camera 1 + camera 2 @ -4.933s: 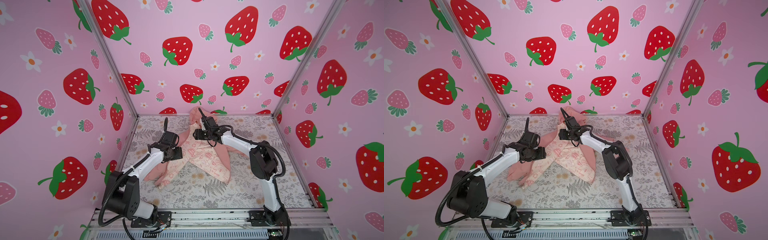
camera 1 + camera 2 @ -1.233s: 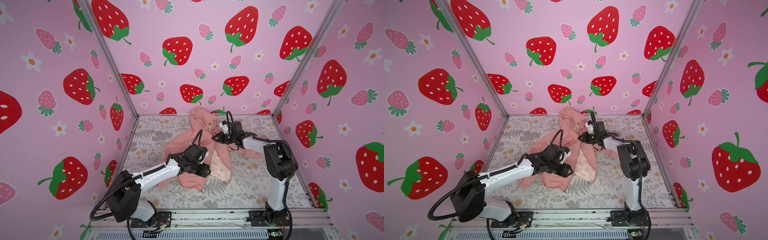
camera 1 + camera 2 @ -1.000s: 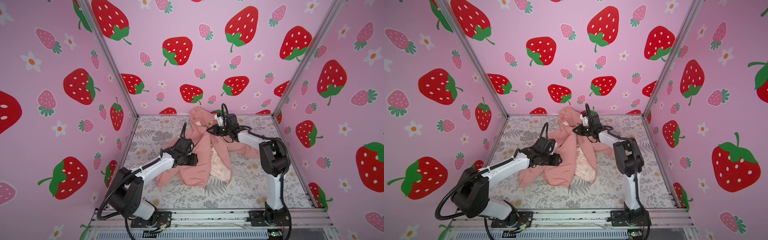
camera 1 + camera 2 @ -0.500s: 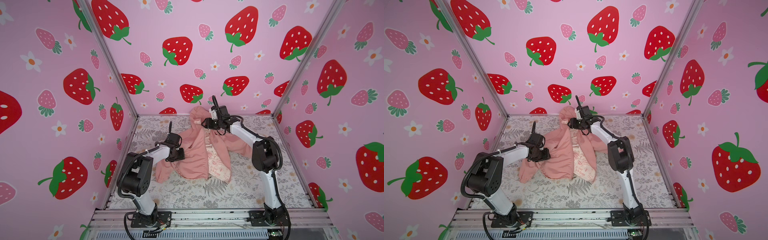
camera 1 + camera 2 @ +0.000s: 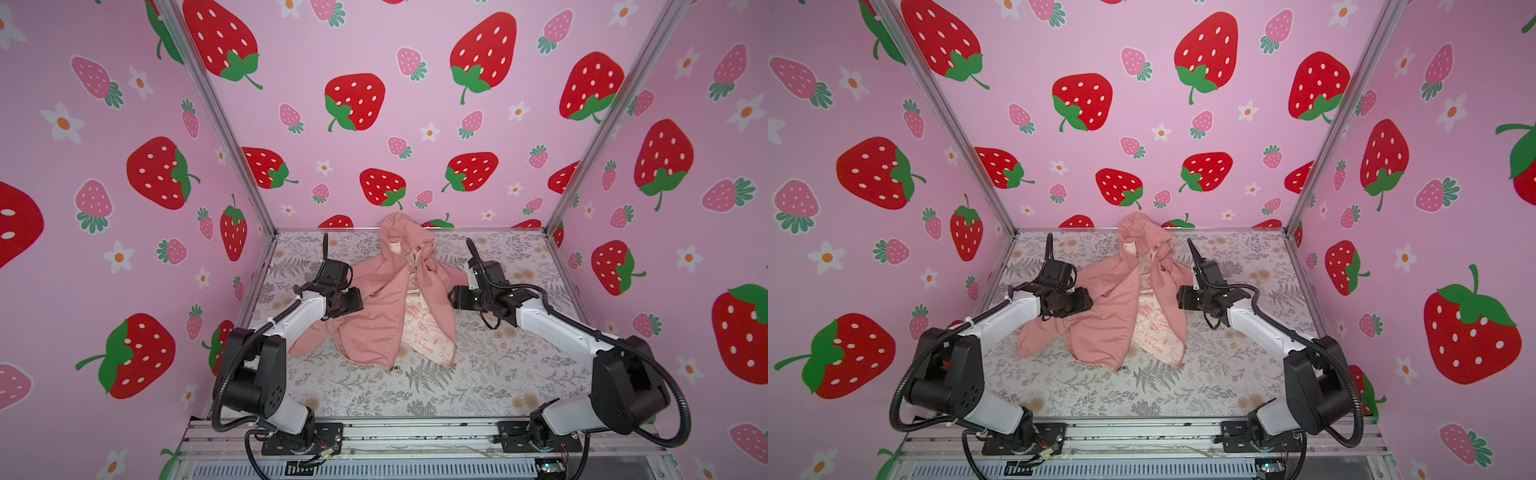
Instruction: Zip up the jacket
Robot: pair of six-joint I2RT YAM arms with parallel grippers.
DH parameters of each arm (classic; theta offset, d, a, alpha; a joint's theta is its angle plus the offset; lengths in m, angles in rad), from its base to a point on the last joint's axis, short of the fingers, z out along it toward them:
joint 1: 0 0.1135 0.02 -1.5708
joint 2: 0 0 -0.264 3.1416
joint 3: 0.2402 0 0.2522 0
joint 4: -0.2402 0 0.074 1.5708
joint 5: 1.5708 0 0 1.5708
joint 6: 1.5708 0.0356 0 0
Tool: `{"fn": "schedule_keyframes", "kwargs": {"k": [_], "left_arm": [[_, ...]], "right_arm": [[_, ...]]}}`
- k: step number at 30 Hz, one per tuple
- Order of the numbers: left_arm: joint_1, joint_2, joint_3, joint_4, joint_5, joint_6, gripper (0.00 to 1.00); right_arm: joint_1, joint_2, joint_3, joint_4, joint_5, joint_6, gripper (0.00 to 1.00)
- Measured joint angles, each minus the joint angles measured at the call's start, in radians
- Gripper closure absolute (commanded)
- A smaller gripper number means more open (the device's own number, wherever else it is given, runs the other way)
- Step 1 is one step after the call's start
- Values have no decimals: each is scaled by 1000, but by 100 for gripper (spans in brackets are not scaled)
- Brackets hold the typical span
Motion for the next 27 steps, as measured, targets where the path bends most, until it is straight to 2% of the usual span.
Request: {"fn": "schedule_keyframes", "kwargs": {"k": [5, 13, 17, 27], "left_arm": [[-138, -64, 19, 2, 64, -54, 38], [-317, 123, 121, 72, 163, -158, 38], [-347, 249, 206, 106, 184, -189, 39], [-345, 524, 511, 113, 159, -204, 41]], "right_arm": [[72, -45, -189, 46, -3, 58, 45], [152, -72, -291, 153, 1, 143, 47], [163, -83, -343, 190, 10, 172, 48], [178, -86, -401, 270, 18, 217, 66]]}}
